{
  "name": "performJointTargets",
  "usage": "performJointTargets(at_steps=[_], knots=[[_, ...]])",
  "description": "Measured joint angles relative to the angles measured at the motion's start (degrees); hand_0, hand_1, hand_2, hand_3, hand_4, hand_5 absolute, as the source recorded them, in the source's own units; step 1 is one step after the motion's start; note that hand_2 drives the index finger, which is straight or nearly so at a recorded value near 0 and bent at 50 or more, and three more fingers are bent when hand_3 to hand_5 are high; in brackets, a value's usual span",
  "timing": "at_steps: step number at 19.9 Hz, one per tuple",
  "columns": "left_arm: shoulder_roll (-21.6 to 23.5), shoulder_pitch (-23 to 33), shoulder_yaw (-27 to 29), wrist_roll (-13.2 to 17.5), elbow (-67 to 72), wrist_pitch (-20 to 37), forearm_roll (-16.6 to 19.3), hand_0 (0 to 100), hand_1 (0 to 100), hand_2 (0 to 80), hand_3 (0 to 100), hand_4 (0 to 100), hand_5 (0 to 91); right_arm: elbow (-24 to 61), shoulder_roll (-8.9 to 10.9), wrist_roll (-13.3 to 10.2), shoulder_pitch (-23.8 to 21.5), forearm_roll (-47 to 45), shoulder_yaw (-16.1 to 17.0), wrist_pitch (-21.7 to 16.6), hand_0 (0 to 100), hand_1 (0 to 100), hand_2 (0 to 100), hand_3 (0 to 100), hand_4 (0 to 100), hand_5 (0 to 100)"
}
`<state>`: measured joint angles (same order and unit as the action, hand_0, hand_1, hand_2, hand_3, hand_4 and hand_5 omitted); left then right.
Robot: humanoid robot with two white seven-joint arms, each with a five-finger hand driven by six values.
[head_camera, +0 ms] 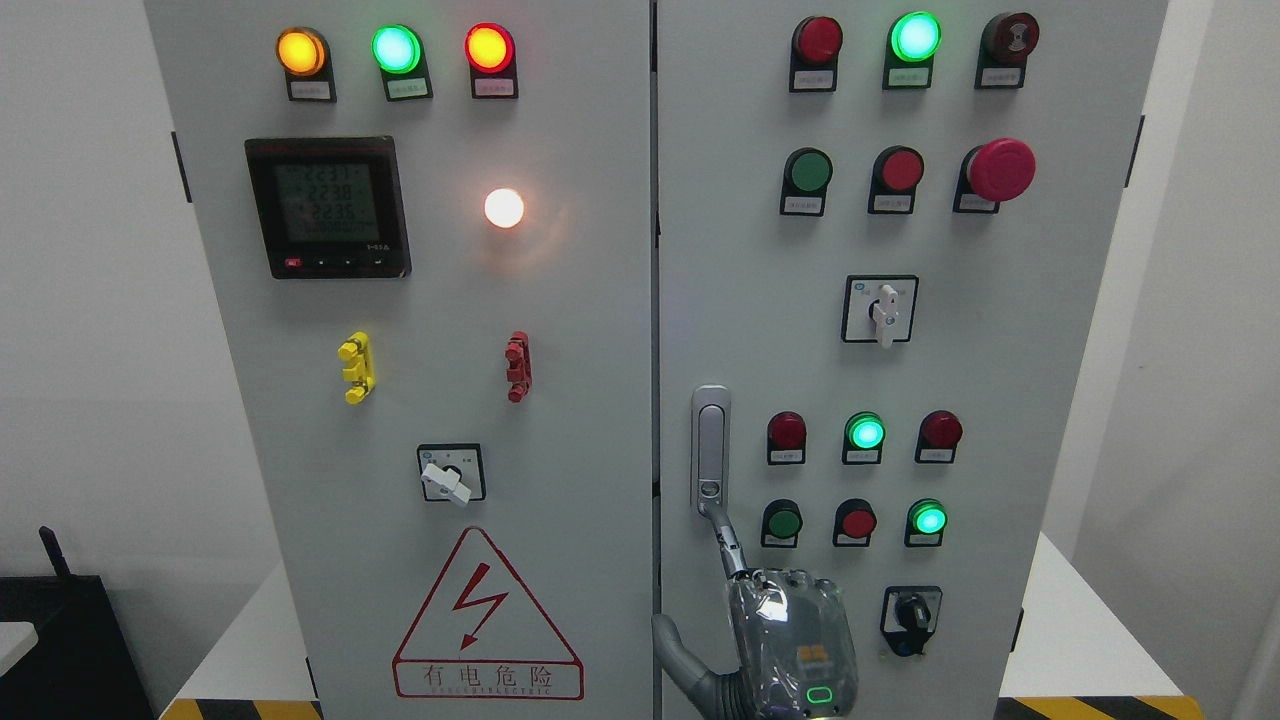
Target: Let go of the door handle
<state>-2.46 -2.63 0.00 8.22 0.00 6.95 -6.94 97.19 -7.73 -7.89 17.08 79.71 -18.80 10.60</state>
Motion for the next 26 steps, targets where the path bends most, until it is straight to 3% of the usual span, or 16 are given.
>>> performJointTargets(at_steps=[26], knots=[[0.0, 0.0, 0.0, 0.0, 0.0, 0.0, 0.0, 12, 39, 0.0, 0, 0, 0.0, 0.9, -0.03, 1.8, -0.8, -0.2, 0.0, 0.8, 28, 25, 0, 100, 100, 100]])
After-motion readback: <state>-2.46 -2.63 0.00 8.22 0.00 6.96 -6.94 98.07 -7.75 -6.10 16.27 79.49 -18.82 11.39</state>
